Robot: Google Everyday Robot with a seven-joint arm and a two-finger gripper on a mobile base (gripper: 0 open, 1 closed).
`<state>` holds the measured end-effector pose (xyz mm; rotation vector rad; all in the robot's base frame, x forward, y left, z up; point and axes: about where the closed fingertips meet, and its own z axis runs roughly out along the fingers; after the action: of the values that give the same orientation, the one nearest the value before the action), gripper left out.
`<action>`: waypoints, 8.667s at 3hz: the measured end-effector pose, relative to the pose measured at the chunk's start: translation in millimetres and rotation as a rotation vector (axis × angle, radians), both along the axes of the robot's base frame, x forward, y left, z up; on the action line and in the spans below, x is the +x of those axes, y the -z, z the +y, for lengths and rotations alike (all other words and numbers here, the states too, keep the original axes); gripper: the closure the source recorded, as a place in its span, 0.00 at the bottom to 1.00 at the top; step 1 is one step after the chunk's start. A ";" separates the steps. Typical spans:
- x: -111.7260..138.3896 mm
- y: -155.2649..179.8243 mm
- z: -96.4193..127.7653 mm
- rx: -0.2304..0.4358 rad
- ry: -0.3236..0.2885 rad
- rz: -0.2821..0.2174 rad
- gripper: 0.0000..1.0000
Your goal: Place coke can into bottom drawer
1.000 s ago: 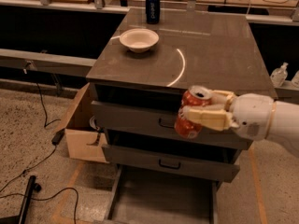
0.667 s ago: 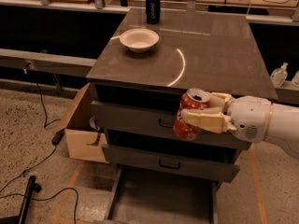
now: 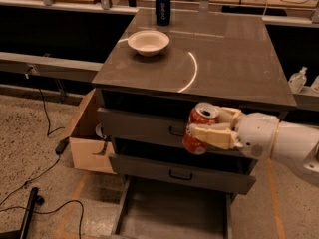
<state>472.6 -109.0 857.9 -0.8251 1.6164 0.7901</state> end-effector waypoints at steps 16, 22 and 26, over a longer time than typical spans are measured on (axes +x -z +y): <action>18.9 583.8 41.7 -0.347 -0.158 -0.279 1.00; 58.9 676.4 34.3 -0.343 -0.063 -0.140 0.23; 31.2 638.1 -53.3 -0.479 0.189 -0.069 0.00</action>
Offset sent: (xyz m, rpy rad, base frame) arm 0.0107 0.0532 -0.2386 -0.1342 -0.3415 0.1012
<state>503.8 -162.3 219.8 -1.0003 1.8178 0.2357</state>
